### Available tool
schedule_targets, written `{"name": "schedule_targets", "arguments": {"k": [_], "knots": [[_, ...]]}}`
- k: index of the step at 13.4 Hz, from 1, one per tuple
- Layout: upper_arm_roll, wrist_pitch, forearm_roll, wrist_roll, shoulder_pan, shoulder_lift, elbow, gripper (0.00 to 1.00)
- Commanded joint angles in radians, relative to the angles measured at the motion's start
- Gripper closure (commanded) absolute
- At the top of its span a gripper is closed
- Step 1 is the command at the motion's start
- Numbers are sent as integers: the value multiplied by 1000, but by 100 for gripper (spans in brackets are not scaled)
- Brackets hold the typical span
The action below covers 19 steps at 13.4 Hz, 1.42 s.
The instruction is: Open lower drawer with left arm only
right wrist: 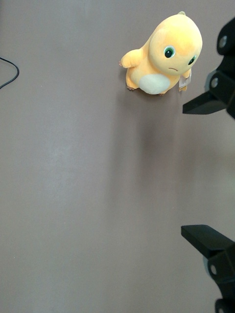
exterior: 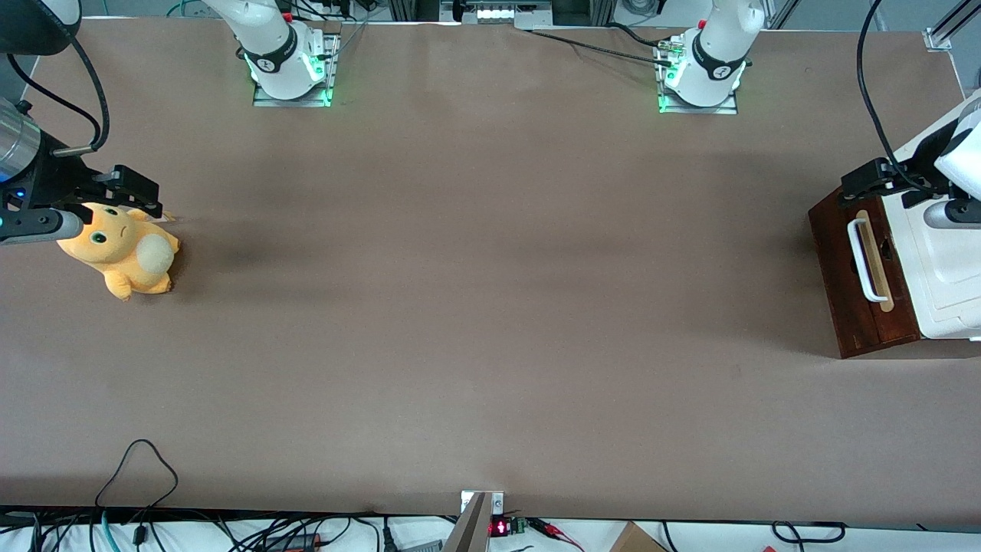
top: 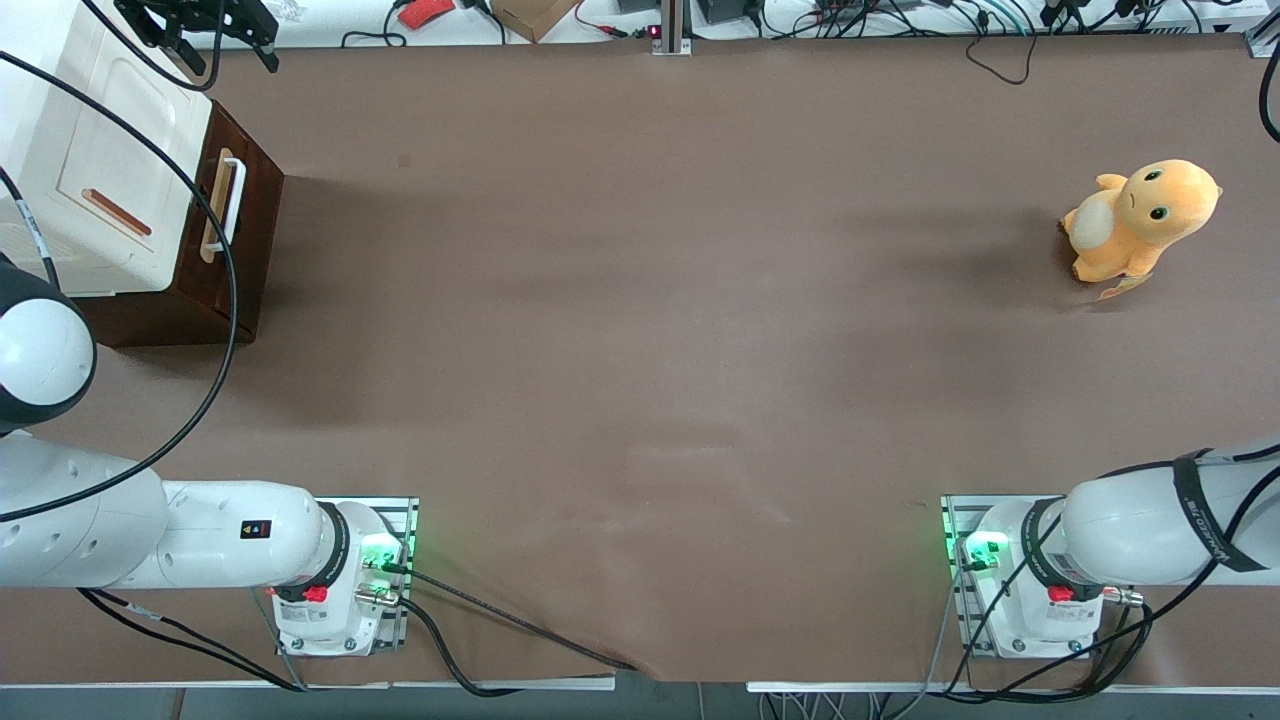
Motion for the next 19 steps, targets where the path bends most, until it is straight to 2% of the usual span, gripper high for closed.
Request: {"name": "schedule_targets", "arguments": {"k": [1,9,12,15,19], "knots": [[4,-43,-21,22,-1,8,24,0],[3,-47,-22,30,-3,23,24,0],[-16,-51,13,17,-6,57,24,0],[-115,-51,264,-80,-6,83,15,1],[-218,-51,497,-223,-5,128,-42,2]]}}
